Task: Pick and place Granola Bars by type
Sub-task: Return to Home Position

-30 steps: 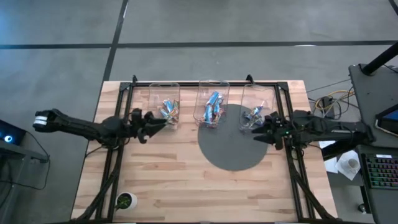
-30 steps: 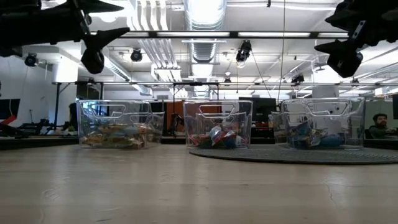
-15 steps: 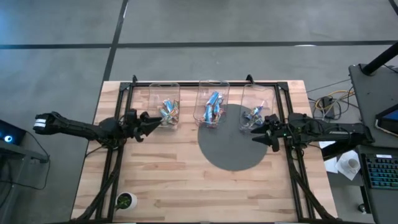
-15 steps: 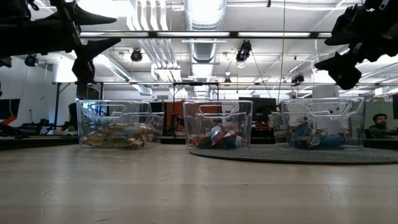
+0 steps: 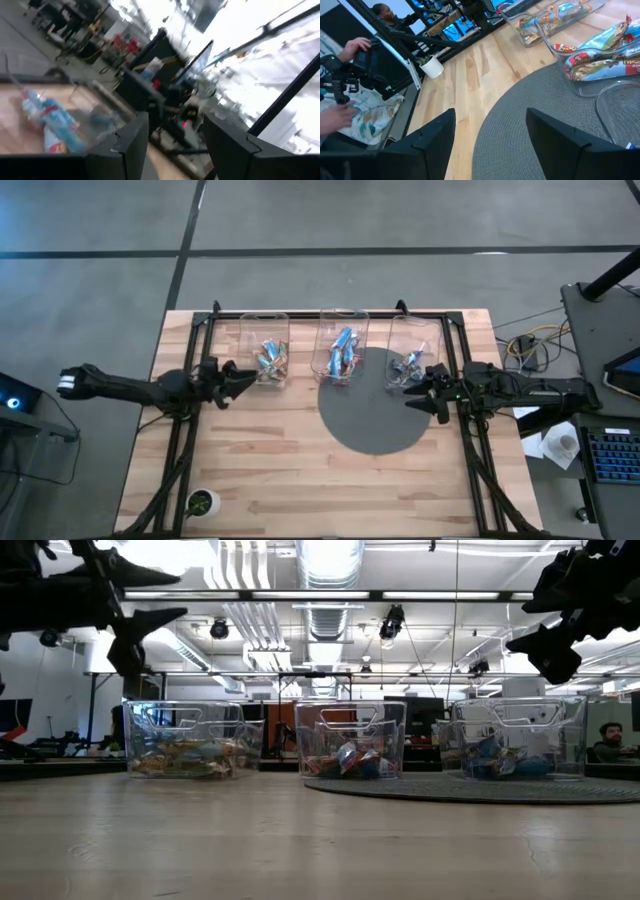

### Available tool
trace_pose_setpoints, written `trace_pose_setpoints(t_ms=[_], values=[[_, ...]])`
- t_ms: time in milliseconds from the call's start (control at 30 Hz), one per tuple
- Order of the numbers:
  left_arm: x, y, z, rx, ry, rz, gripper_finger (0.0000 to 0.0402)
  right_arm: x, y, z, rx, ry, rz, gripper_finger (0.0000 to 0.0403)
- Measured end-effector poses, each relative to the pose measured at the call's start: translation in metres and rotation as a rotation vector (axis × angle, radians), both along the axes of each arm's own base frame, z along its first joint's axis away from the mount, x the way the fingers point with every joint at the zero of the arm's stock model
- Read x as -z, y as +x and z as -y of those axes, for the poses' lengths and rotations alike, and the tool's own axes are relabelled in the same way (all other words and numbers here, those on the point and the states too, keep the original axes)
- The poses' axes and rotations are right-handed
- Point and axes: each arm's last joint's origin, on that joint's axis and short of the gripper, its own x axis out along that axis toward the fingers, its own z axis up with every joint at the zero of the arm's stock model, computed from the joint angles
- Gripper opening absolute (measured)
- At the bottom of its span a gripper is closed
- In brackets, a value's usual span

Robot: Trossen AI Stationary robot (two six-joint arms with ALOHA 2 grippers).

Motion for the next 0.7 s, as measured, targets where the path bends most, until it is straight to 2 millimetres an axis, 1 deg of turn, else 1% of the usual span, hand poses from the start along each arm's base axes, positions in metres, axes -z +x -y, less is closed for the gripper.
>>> trace_pose_setpoints(t_ms=[167, 333, 433, 500, 600, 700], values=[[-0.001, -0.011, -0.001, -0.006, 0.008, 0.043, 0.0171, 0.000, 0.000, 0.000, 0.000, 0.000, 0.000, 0.0233], [-0.003, -0.023, -0.003, -0.086, 0.214, 0.025, 0.0171, 0.000, 0.000, 0.000, 0.000, 0.000, 0.000, 0.0233], [-0.004, -0.029, -0.003, -0.118, 0.293, 0.034, 0.0171, 0.000, 0.000, 0.000, 0.000, 0.000, 0.001, 0.0233], [0.000, -0.028, -0.004, -0.133, 0.355, -0.028, 0.0171, 0.000, 0.000, 0.000, 0.000, 0.000, 0.001, 0.0233], [-0.001, -0.028, -0.004, -0.163, 0.476, -0.052, 0.0171, 0.000, 0.000, 0.000, 0.000, 0.000, 0.000, 0.0233], [0.005, -0.026, -0.004, -0.116, 0.571, -0.107, 0.0171, 0.000, 0.000, 0.000, 0.000, 0.000, 0.001, 0.0233]])
